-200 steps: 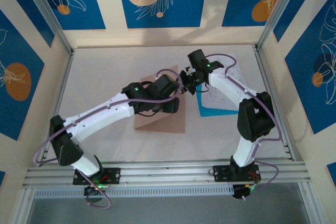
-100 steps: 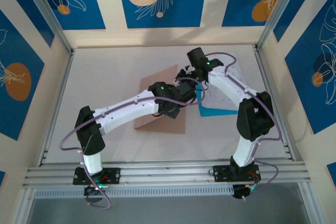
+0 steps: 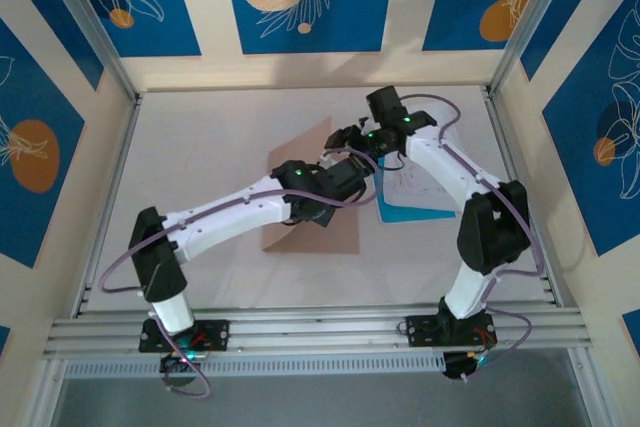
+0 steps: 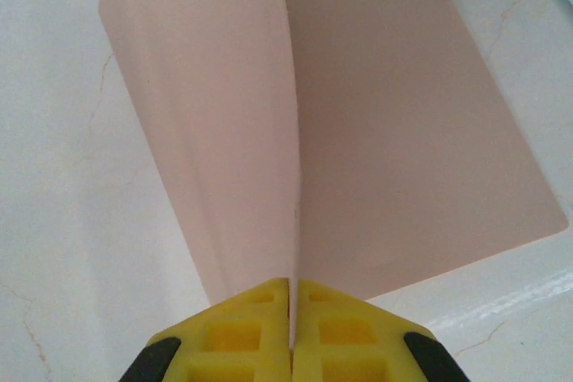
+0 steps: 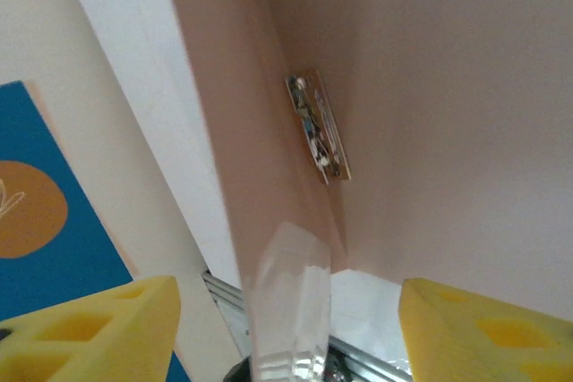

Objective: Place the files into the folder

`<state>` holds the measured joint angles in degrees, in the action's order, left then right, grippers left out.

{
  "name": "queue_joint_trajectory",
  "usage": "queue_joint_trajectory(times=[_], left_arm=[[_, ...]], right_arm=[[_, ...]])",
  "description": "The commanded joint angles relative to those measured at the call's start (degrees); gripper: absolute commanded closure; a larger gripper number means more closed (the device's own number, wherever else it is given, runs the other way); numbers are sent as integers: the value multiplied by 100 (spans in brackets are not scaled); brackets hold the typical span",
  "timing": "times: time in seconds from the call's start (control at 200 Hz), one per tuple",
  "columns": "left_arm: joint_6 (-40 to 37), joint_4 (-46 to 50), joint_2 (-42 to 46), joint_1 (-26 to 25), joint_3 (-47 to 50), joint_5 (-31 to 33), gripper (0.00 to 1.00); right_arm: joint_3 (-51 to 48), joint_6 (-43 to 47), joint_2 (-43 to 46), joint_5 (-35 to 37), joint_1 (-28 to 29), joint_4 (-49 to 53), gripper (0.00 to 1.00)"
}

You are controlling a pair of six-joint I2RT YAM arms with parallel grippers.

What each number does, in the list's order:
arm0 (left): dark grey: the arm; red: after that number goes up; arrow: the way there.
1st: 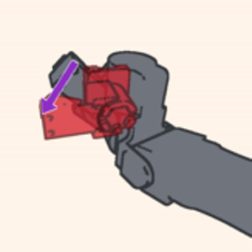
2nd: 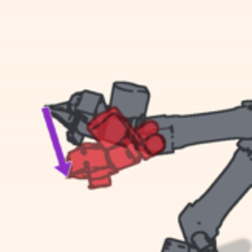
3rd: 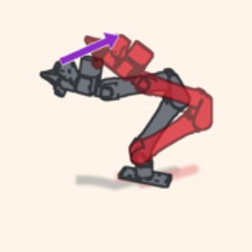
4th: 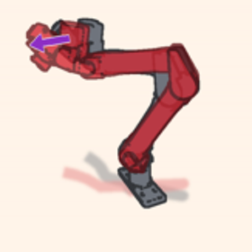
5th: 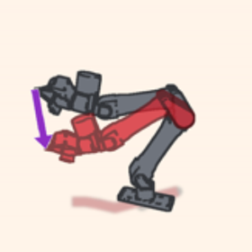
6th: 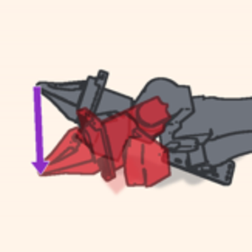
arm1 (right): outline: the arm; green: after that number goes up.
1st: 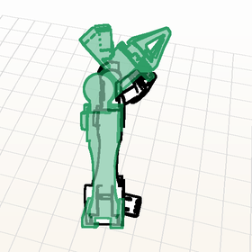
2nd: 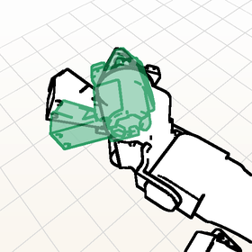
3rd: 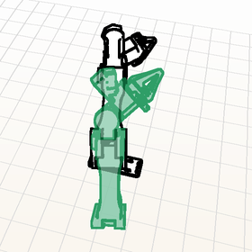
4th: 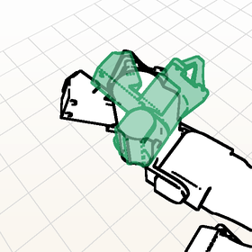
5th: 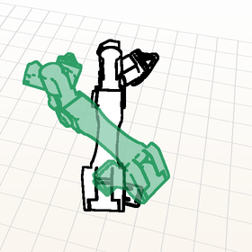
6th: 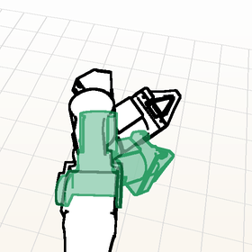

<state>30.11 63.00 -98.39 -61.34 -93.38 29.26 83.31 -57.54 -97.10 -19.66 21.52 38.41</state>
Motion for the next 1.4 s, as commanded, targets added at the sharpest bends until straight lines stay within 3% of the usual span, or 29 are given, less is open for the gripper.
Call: queue_joint_trajectory(times=[0.0, 0.07, 0.165, 0.365, 0.665, 0.825, 0.98, 1.205, 1.395], left_arm=[[355, -261, 605, 103, 337, -68, 100], [474, -429, 846, 173, 598, -156, 100], [651, -649, 1165, 285, 927, -299, 100], [1003, -1214, 1900, 547, 1694, -611, 100], [1387, -1338, 2903, 1032, 2435, -730, 100], [1612, -899, 3566, 1541, 2813, -704, 86], [1714, -39, 4257, 2409, 3103, -683, 73], [1956, 1213, 4738, 3811, 2947, -691, 40], [2248, 1002, 4939, 4600, 2465, -1321, 36]], right_arm=[[-537, -44, 695, 164, -368, -311, 32], [-1110, -164, 919, 166, -530, -515, 35], [-1730, -313, 901, 7, -503, -831, 52], [-1986, -433, -89, -196, 87, -1165, 76], [-1445, -285, -1395, 142, 503, -744, 81], [-1278, -247, -1678, 455, 487, -296, 82], [-1306, -330, -1775, 562, 479, -176, 82], [-1293, -451, -1810, 466, 468, -204, 83], [-998, -346, -1645, 373, 473, -105, 82]])
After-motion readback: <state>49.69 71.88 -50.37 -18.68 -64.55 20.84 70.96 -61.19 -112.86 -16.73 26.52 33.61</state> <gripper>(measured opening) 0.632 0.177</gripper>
